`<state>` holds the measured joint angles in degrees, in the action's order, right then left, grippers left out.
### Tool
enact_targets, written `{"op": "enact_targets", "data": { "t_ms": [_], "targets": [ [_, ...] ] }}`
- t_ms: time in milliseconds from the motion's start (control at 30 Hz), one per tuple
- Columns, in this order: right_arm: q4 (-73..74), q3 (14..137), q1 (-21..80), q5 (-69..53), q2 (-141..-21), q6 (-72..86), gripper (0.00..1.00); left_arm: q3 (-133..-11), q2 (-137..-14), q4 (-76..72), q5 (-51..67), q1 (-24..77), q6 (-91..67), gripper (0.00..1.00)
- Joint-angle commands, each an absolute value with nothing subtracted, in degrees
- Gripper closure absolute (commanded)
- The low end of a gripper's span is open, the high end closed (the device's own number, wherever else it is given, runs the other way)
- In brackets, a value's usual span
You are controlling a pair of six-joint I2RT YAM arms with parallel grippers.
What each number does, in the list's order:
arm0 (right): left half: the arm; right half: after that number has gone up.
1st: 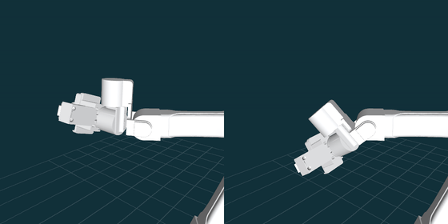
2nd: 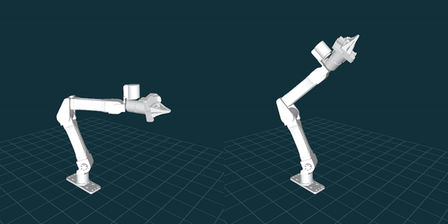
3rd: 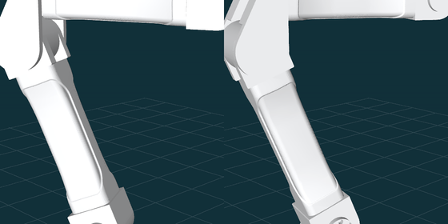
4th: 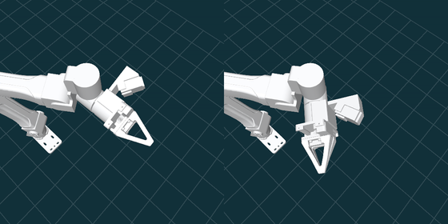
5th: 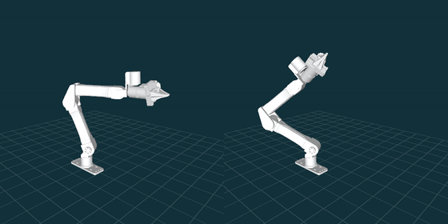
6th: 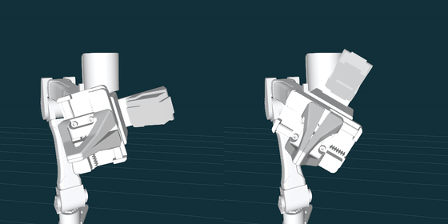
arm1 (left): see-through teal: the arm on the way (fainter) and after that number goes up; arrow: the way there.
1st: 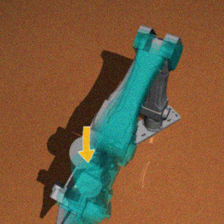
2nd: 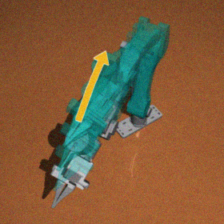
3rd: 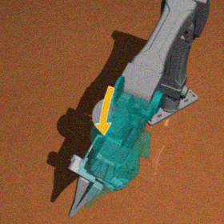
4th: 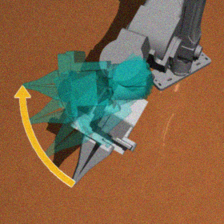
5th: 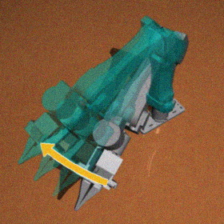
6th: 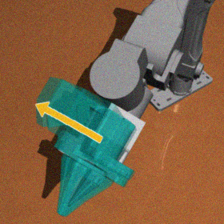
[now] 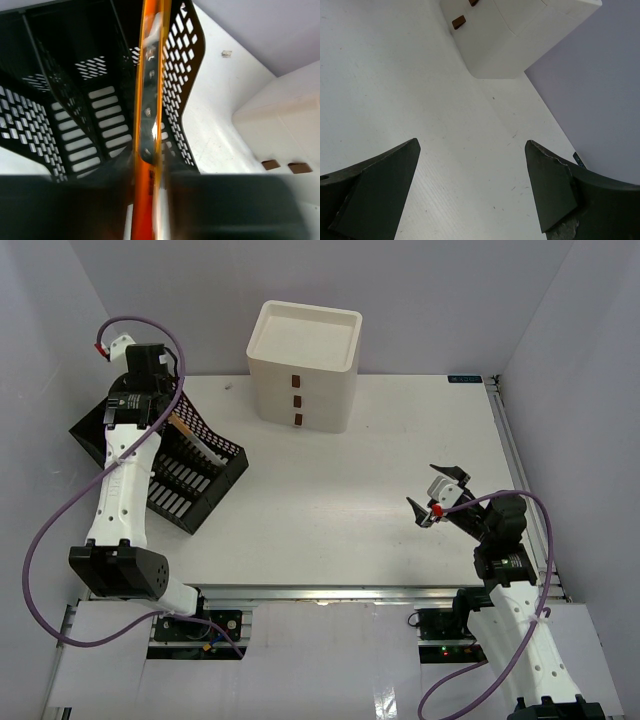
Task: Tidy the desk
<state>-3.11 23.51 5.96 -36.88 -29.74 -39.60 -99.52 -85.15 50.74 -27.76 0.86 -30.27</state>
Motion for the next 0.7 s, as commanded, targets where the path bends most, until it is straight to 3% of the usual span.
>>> {"op": "enact_targets", "data": {
  "t_ms": [0,67,100,367,667],
  "targets": [
    [-4.75,23.2,5.56,-37.53,-29.91,-40.17,0.08,-97.46,-80.94,47.52,-23.67,0.79,-31.0,0.31],
    [-4.78,23.2,5.62,-37.53,-30.01,-40.17,0.08,-97.29,-79.94,47.0,-20.89,0.79,-31.03,0.06],
    [-4.81,23.2,5.62,-37.53,-30.08,-40.17,0.08,-97.36,-79.23,46.68,-20.01,0.79,-30.98,0.02],
    [-4.28,23.38,4.69,-37.85,-31.02,-39.99,0.08,-100.6,-73.98,44.65,-12.35,0.79,-31.7,0.02],
    [-3.48,24.11,1.16,-39.48,-32.73,-38.09,0.05,-83.53,-55.3,31.45,8.14,0.79,-34.72,0.02]
  ]
}}
